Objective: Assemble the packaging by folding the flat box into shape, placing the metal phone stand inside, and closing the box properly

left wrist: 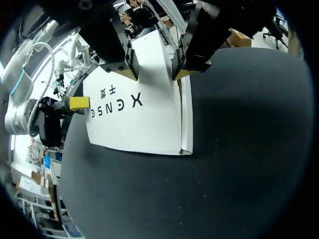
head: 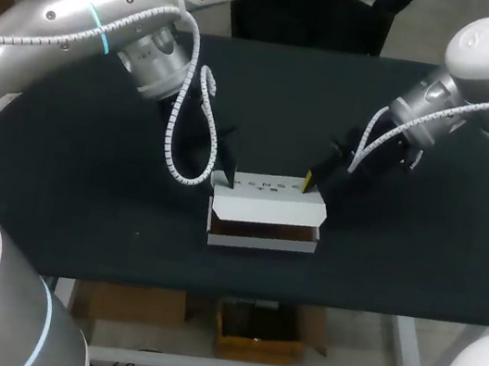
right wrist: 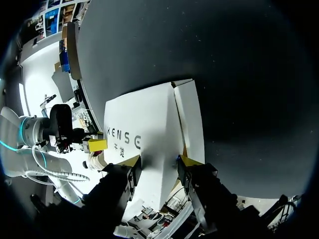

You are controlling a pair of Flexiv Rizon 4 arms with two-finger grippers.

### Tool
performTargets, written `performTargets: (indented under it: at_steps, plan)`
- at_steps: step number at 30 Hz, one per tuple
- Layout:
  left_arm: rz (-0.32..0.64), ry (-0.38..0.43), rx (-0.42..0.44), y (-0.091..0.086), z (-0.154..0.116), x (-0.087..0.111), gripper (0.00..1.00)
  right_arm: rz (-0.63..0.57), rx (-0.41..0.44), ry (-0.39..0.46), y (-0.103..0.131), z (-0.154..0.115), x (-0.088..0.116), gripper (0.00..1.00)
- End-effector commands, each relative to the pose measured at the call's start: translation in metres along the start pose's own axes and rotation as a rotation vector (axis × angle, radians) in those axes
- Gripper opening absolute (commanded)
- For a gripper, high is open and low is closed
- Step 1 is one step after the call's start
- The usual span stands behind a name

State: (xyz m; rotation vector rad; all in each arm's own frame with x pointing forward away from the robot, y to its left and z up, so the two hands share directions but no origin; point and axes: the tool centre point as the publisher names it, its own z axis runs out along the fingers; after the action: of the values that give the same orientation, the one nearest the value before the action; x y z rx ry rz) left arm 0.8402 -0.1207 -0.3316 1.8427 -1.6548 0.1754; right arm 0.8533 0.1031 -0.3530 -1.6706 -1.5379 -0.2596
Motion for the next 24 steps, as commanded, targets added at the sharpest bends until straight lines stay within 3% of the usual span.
performTargets:
  at_steps: [1,13,18,21,22,23,24]
  plan:
    - [0.007,-0.018,0.087,0.008,0.0,0.003,0.44,0.001,-0.002,-0.003,0.0,0.003,0.001,0.45]
    - [0.03,-0.051,0.158,0.006,-0.007,0.001,0.46,0.001,-0.005,-0.007,-0.001,0.006,-0.003,0.45]
    - [0.046,-0.052,0.224,0.006,-0.015,-0.002,0.47,-0.001,-0.003,-0.009,-0.001,0.007,-0.005,0.45]
    - [0.081,-0.044,0.277,0.016,-0.026,-0.005,0.51,-0.003,-0.003,-0.009,-0.001,0.007,-0.006,0.45]
    - [0.103,-0.045,0.299,0.02,-0.029,-0.005,0.56,-0.003,-0.004,-0.008,-0.001,0.007,-0.007,0.46]
    - [0.133,-0.042,0.314,0.025,-0.031,-0.005,0.79,-0.003,-0.005,-0.008,-0.001,0.007,-0.007,0.46]
    - [0.157,-0.048,0.334,0.031,-0.034,-0.004,0.9,-0.004,-0.006,-0.007,-0.001,0.007,-0.007,0.45]
